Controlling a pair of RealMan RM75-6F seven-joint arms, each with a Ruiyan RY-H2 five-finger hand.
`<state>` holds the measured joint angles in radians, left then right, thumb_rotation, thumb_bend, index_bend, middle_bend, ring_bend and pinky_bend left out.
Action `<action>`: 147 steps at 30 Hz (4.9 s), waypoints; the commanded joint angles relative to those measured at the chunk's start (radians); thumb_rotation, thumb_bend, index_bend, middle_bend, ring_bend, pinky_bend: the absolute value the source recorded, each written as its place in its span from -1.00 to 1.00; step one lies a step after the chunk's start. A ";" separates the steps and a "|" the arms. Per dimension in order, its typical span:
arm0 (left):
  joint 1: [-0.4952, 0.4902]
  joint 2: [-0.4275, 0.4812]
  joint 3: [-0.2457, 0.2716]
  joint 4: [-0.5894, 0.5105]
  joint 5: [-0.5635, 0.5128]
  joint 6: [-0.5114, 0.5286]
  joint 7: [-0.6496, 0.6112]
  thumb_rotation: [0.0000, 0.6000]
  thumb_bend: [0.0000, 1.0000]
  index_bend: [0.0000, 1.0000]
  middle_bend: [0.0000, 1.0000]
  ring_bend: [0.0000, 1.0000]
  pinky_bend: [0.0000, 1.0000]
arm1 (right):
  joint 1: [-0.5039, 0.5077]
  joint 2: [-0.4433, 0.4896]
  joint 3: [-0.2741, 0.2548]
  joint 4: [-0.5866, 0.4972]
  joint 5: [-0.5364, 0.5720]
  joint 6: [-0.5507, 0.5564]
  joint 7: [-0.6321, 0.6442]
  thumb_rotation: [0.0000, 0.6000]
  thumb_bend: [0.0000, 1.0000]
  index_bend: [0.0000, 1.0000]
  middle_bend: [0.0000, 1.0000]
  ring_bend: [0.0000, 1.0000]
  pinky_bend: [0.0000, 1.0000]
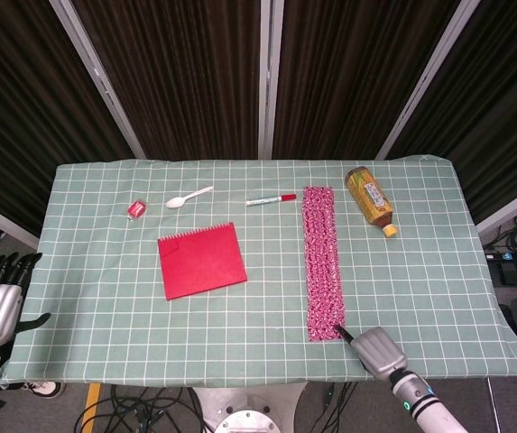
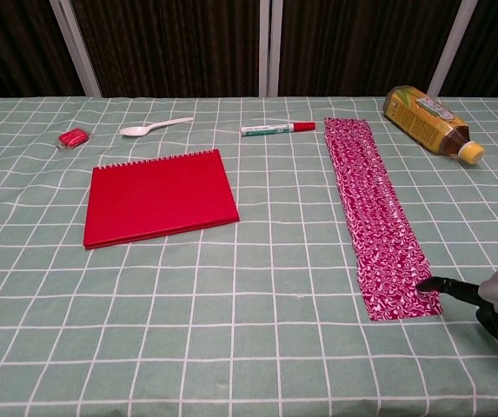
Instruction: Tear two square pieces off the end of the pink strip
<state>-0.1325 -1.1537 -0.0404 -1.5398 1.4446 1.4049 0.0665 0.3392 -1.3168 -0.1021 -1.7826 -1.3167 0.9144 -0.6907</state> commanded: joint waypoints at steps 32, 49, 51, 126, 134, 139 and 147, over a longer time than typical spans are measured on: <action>0.005 0.003 0.000 0.022 -0.003 0.001 -0.036 1.00 -0.88 -0.85 -0.79 -0.95 -0.86 | 0.113 -0.054 -0.035 -0.040 0.157 -0.009 -0.107 1.00 1.00 -0.89 0.88 0.67 0.41; 0.010 0.013 -0.002 0.024 -0.003 0.009 -0.052 1.00 -0.88 -0.85 -0.79 -0.95 -0.86 | 0.166 -0.094 -0.048 -0.066 0.201 -0.008 -0.144 1.00 1.00 -0.89 0.88 0.67 0.41; 0.011 0.015 -0.003 0.025 -0.004 0.010 -0.054 1.00 -0.88 -0.85 -0.79 -0.95 -0.86 | 0.173 -0.100 -0.047 -0.069 0.205 -0.007 -0.148 1.00 1.00 -0.89 0.88 0.67 0.42; 0.020 0.020 -0.004 0.048 -0.014 0.001 -0.072 1.00 -0.88 -0.85 -0.79 -0.95 -0.86 | 0.305 -0.073 -0.105 -0.103 0.349 0.053 -0.121 1.00 1.00 -0.88 0.88 0.67 0.41; 0.020 0.019 -0.002 0.041 -0.011 0.002 -0.061 1.00 -0.88 -0.85 -0.79 -0.95 -0.86 | 0.281 -0.032 -0.132 -0.106 0.342 0.073 -0.094 1.00 1.00 -0.88 0.88 0.67 0.42; 0.017 0.014 -0.001 0.041 -0.010 -0.002 -0.053 1.00 -0.88 -0.85 -0.79 -0.95 -0.86 | 0.261 -0.006 -0.146 -0.085 0.332 0.070 -0.049 1.00 1.00 -0.88 0.88 0.67 0.41; 0.015 0.011 -0.001 0.035 -0.010 -0.003 -0.040 1.00 -0.88 -0.85 -0.79 -0.95 -0.86 | 0.228 0.028 -0.158 -0.066 0.289 0.077 0.006 1.00 1.00 -0.88 0.88 0.67 0.42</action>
<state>-0.1171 -1.1421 -0.0419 -1.5049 1.4343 1.4019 0.0261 0.5700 -1.2910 -0.2591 -1.8516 -1.0252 0.9913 -0.6876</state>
